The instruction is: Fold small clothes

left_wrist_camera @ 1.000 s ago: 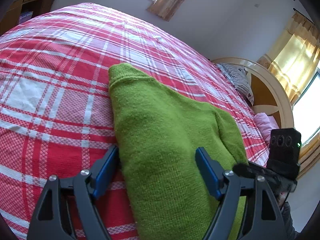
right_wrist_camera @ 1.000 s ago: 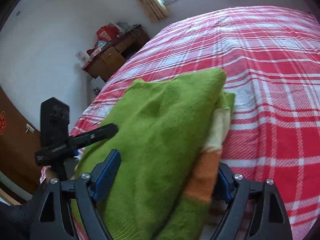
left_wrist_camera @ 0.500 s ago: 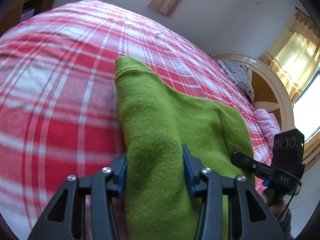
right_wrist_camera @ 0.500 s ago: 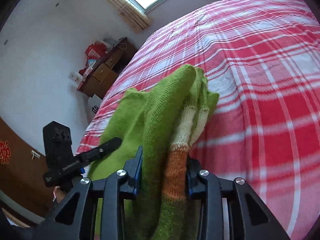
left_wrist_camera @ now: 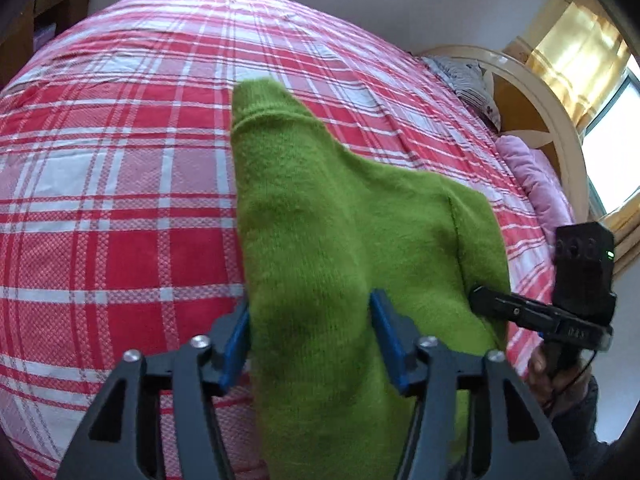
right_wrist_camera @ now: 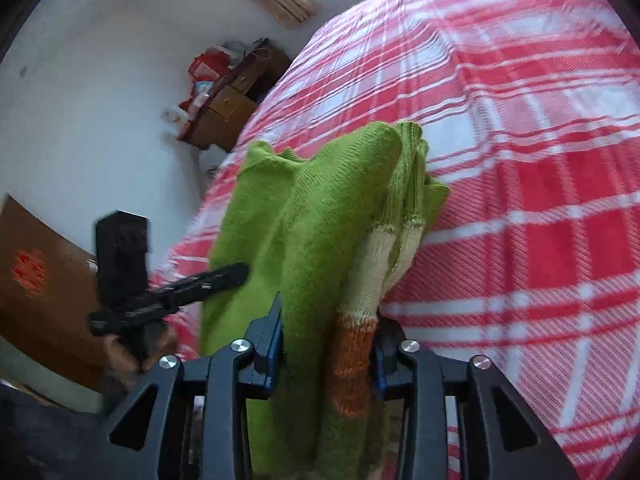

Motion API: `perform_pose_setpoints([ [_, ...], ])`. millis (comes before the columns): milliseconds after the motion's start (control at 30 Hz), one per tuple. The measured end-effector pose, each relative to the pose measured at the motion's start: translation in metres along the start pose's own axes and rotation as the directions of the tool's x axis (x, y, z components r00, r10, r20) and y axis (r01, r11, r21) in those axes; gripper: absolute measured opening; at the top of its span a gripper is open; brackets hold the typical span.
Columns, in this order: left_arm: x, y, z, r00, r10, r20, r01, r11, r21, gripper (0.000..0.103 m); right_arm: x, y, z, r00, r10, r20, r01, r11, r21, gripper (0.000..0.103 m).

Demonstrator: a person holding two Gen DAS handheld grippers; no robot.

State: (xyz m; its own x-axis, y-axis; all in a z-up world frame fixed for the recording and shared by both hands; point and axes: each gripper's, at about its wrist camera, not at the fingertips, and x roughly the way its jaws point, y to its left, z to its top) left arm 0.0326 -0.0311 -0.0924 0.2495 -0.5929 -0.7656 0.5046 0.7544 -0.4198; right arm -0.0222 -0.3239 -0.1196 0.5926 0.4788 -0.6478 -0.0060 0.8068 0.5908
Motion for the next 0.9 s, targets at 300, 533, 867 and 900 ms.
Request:
perform_pose_setpoints([
  [300,0.009,0.001,-0.002,0.996,0.017,0.092,-0.019,1.0,0.022,0.082,0.008,0.005,-0.004,0.975,-0.157,0.158,0.165,0.986,-0.039,0.082],
  [533,0.013,-0.006,-0.008,0.989,0.043,0.143,-0.052,0.997,0.058,0.084,0.03,0.017,0.001,0.967,-0.174,0.187,0.208,0.961,-0.185,0.056],
  [867,-0.009,-0.02,-0.012,0.977,0.117,0.178,-0.122,0.992,0.014,0.04,0.02,0.066,-0.009,0.924,-0.311,0.224,0.368,0.882,-0.294,0.033],
  [900,-0.014,-0.022,-0.014,0.975,0.121,0.188,-0.126,0.992,0.017,0.04,0.016,0.073,-0.012,0.92,-0.314,0.233,0.375,0.879,-0.294,0.033],
])
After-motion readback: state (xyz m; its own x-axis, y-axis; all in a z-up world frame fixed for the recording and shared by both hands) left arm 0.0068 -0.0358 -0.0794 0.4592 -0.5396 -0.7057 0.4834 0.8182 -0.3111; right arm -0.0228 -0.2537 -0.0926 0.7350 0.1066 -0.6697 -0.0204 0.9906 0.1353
